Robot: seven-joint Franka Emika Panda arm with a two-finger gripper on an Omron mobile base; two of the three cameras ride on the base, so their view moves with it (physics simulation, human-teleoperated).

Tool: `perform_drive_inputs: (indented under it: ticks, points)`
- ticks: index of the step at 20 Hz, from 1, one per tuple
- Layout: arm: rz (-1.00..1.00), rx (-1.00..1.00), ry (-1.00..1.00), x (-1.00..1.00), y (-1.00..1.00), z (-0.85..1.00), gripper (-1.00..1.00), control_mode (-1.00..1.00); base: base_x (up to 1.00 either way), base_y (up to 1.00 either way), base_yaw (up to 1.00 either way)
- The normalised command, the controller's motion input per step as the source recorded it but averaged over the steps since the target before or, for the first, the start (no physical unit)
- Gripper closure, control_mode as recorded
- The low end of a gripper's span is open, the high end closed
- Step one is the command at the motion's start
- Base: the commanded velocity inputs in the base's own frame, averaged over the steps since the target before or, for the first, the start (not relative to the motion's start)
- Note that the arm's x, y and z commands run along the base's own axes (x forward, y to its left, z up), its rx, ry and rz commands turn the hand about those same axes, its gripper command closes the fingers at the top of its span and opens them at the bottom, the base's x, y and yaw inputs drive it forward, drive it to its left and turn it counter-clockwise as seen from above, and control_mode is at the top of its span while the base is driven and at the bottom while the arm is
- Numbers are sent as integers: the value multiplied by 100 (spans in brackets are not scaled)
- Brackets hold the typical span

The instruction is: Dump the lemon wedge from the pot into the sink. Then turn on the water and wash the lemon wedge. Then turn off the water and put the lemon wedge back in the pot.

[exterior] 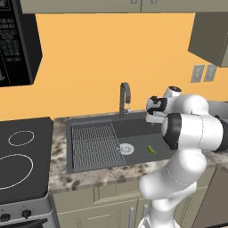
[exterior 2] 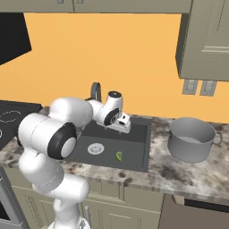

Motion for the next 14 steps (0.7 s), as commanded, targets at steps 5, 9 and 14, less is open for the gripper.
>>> perform_drive_inputs:
  ticks: [5,9,14]
  points:
    - [-4,0,0,-1,-2,-39,-100,-100,0,0,0]
    - [-4,-1,0,0,-2,-42,-100,-100,0,0,0]
    - [-2,-4,0,0,-6,-36,-100,-100,0,0,0]
